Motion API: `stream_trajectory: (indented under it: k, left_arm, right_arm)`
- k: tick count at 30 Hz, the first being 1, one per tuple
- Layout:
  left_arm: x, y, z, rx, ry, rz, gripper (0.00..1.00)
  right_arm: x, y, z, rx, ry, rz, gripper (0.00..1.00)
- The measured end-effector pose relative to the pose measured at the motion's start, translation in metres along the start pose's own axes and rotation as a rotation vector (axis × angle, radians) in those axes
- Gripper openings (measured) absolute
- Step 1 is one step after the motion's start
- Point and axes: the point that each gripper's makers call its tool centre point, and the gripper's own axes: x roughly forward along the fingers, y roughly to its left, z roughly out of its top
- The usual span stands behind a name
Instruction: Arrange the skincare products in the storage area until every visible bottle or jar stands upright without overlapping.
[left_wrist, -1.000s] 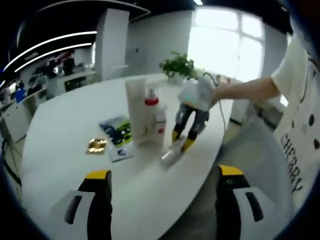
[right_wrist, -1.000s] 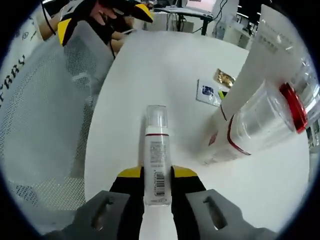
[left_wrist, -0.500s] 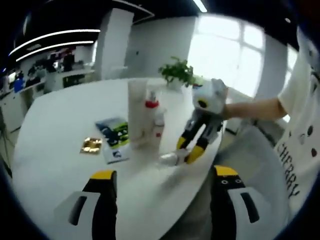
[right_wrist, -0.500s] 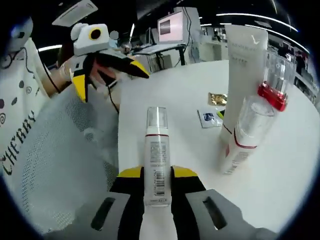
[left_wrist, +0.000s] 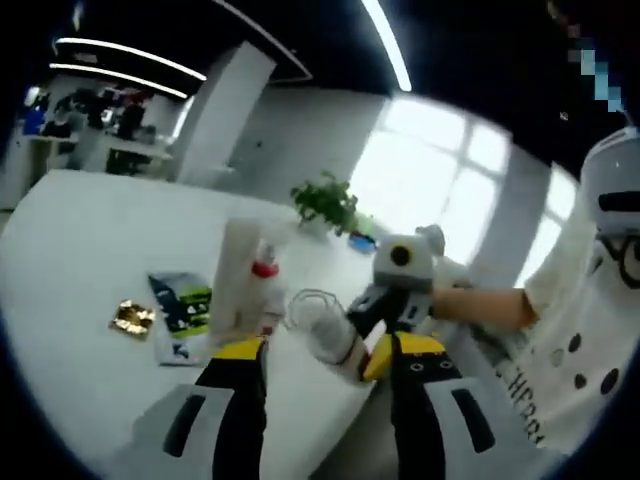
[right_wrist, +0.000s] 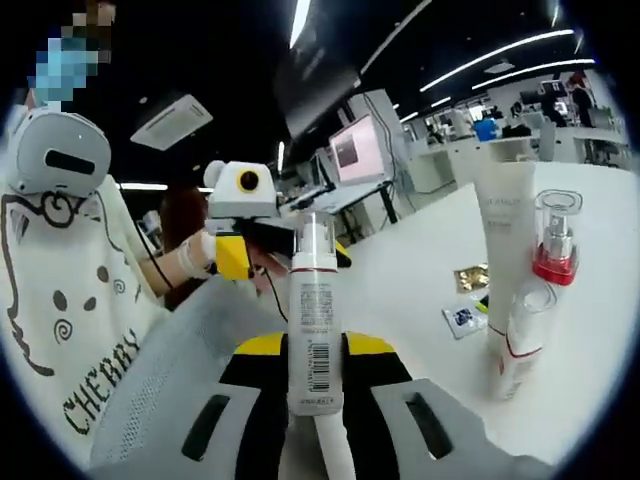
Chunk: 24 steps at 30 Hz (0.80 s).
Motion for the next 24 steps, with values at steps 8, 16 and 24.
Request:
stream_trajectory:
  k: [8,16,24]
  left_arm:
    - [0.007,-0.008,0.007,0.01,-0.018,-0.035,0.39]
    - [0.013,-0.016,0.019,0.051,-0.066,-0.067,0.25]
    - [0.019,-0.022,0.007,0.167,0.012,-0.093,0.22]
  right_arm:
    - [0.005,0.019,0.018,0.063,-0.118,0.091,0.19]
    - [0.007,0.025,0.031,0.122,-0.202,0.144,0.19]
    - [0.01,0.024,0.017,0.085,-0.149,0.137,0.2]
